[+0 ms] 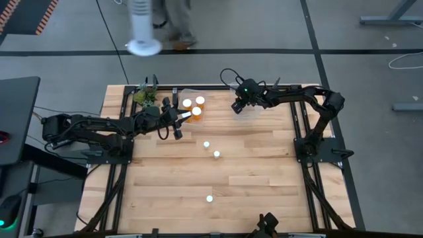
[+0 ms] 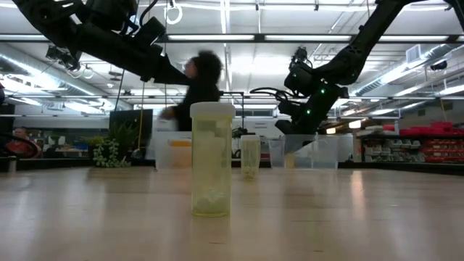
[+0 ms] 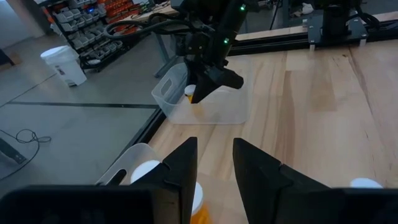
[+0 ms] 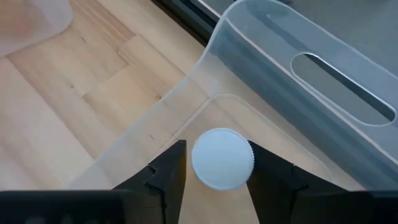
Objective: Pick and place medicine bottles into bin by pill shape (circle, oval)
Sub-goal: Put the small orange pill bottle into the right transparent bin, then put the small yellow pill bottle into the right transparent bin
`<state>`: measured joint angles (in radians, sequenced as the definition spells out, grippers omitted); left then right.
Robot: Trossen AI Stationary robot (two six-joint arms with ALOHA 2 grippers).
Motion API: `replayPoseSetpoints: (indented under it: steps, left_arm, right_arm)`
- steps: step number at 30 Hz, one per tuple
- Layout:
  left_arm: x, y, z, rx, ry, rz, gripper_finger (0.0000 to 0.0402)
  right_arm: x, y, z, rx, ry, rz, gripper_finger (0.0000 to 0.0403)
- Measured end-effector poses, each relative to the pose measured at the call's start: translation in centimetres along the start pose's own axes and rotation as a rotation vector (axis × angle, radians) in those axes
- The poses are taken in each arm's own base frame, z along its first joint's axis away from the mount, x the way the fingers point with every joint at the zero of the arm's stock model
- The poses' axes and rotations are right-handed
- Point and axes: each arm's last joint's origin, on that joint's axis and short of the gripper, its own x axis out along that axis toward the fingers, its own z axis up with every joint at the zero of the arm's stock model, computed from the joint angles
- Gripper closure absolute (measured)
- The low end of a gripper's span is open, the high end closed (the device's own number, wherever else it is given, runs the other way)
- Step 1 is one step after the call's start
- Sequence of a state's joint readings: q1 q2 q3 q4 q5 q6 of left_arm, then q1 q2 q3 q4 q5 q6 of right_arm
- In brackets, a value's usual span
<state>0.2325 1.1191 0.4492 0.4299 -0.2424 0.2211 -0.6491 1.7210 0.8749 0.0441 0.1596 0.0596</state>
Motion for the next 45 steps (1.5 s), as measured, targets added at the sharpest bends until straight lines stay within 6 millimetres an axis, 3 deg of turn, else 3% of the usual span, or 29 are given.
replayPoseSetpoints:
  steps: [15,29,45]
  left_arm:
    - [0.0,0.0,0.0,0.0,0.0,0.0,0.0289]
    - [0.0,0.0,0.0,0.0,0.0,0.0,0.0289]
    - [0.0,0.0,0.0,0.0,0.0,0.0,0.0289]
  right_arm:
    - [0.0,0.0,0.0,-0.027,0.003,0.02,0.024]
    - [-0.2,0.1,0.1,-0.026,-0.003,0.034,0.0172]
    - [-4.2,-0.4,2.0,-0.025,-0.097,-0.016,0.0171]
